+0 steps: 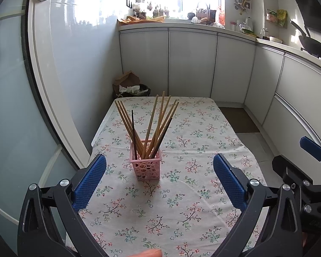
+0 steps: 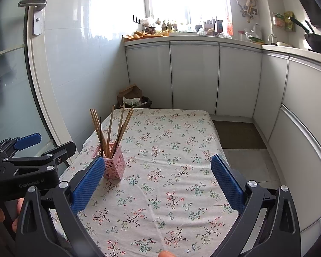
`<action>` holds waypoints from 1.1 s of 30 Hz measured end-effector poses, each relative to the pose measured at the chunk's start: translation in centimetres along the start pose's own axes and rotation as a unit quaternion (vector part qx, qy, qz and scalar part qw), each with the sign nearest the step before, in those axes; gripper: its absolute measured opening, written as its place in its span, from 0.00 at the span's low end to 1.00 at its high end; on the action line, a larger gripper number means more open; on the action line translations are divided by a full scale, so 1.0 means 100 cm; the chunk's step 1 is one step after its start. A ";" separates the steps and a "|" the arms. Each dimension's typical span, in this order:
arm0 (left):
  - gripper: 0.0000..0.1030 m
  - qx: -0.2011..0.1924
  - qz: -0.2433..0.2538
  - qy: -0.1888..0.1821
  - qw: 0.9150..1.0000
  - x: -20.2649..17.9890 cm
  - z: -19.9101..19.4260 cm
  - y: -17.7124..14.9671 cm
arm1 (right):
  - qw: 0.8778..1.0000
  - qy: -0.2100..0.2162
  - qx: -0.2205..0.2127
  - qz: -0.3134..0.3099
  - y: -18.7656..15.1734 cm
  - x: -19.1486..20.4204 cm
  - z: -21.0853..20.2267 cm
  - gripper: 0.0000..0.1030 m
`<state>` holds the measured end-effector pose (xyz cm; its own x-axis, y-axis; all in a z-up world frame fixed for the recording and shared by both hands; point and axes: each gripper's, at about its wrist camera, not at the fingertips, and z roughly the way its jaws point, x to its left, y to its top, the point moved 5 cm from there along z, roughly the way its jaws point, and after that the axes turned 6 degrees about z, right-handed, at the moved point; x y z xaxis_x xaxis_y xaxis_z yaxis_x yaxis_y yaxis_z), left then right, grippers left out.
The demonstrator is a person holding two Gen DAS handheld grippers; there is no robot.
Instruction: Organize utensils
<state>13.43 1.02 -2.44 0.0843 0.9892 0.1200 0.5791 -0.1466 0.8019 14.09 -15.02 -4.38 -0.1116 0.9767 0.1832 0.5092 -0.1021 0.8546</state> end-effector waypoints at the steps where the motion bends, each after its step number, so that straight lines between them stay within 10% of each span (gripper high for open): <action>1: 0.93 0.000 0.001 0.001 1.000 0.000 0.000 0.000 | 1.000 0.000 0.000 0.000 0.000 0.000 0.000 0.94; 33: 0.93 0.002 0.002 -0.004 1.000 -0.003 0.001 0.000 | 1.000 0.001 0.002 0.000 -0.001 0.000 0.000 0.94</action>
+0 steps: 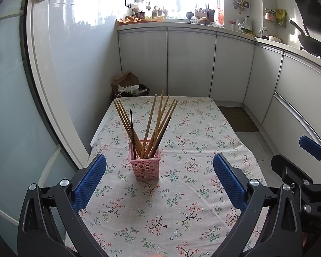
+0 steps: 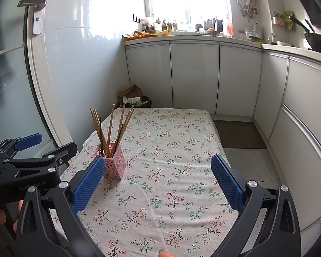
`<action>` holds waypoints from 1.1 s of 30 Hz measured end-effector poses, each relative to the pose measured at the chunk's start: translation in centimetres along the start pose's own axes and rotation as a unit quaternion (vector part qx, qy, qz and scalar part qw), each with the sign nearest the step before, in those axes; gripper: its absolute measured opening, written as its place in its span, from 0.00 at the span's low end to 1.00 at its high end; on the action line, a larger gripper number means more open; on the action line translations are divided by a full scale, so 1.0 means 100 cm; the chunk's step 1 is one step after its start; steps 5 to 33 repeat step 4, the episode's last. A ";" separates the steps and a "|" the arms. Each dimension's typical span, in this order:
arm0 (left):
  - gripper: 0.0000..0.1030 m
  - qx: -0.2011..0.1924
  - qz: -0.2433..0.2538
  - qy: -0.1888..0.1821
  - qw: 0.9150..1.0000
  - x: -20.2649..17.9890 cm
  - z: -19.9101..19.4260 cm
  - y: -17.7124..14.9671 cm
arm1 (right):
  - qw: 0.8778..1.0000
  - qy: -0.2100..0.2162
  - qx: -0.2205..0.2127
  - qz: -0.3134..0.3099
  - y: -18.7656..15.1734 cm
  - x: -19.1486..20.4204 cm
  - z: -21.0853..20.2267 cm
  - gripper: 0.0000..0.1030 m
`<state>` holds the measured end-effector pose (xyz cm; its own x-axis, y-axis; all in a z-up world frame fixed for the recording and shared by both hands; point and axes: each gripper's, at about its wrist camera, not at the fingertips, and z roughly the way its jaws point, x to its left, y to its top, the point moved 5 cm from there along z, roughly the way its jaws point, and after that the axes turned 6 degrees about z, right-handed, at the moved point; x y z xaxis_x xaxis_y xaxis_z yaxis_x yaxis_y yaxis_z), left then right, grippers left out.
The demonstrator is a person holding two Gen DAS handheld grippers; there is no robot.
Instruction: Organize utensils
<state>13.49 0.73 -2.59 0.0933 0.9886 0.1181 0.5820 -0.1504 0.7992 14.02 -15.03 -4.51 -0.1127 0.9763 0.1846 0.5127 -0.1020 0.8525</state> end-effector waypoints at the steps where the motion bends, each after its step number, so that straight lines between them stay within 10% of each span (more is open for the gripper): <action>1: 0.93 0.000 0.001 -0.002 1.000 0.000 0.000 0.000 | 1.000 0.000 0.000 0.000 0.001 0.000 0.000 0.94; 33: 0.93 0.002 0.003 -0.003 1.000 0.000 0.001 -0.001 | 1.000 0.001 0.000 0.000 0.000 0.000 0.000 0.94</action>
